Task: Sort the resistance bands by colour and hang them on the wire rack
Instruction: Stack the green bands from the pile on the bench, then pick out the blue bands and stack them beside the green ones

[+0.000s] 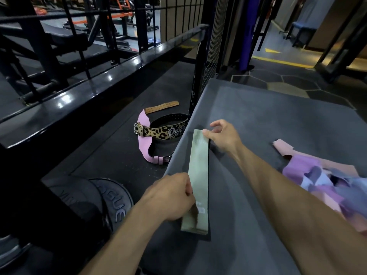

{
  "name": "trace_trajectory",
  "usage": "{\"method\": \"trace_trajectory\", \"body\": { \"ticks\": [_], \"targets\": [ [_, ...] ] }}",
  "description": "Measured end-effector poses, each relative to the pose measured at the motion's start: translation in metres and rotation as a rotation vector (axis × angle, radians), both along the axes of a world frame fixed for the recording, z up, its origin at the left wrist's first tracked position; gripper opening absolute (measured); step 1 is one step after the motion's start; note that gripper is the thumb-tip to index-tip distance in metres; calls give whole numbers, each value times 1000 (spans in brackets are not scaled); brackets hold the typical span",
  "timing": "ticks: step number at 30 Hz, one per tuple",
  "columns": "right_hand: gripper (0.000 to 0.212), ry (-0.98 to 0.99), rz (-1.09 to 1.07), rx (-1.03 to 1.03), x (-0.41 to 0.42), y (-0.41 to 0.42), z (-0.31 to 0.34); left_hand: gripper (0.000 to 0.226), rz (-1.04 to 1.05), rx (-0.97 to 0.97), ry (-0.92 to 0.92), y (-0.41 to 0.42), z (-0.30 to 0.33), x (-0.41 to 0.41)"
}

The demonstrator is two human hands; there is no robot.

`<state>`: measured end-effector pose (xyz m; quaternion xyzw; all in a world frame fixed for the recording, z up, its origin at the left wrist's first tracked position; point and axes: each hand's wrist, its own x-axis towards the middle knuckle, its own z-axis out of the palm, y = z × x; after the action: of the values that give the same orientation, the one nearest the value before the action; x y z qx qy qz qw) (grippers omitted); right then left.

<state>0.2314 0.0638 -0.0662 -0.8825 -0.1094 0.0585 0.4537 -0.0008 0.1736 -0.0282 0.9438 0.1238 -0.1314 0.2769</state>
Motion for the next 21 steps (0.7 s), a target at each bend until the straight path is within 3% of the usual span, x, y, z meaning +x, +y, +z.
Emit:
{"method": "trace_trajectory", "body": {
  "ticks": [6, 10, 15, 21],
  "targets": [
    [57, 2, 27, -264, -40, -11, 17, 15, 80, 45, -253, 0, -5, 4],
    [41, 14, 93, -291, -82, -26, 18, 44, -20, 79, -266, -1, -16, 10],
    [11, -165, 280, -235, -114, -41, 8, 41, -33, 139, -260, -3, -23, 14],
    [5, -299, 355, -221, -119, -48, -8, 42, -26, 174, -191, -6, -19, 16]
  ]
}}
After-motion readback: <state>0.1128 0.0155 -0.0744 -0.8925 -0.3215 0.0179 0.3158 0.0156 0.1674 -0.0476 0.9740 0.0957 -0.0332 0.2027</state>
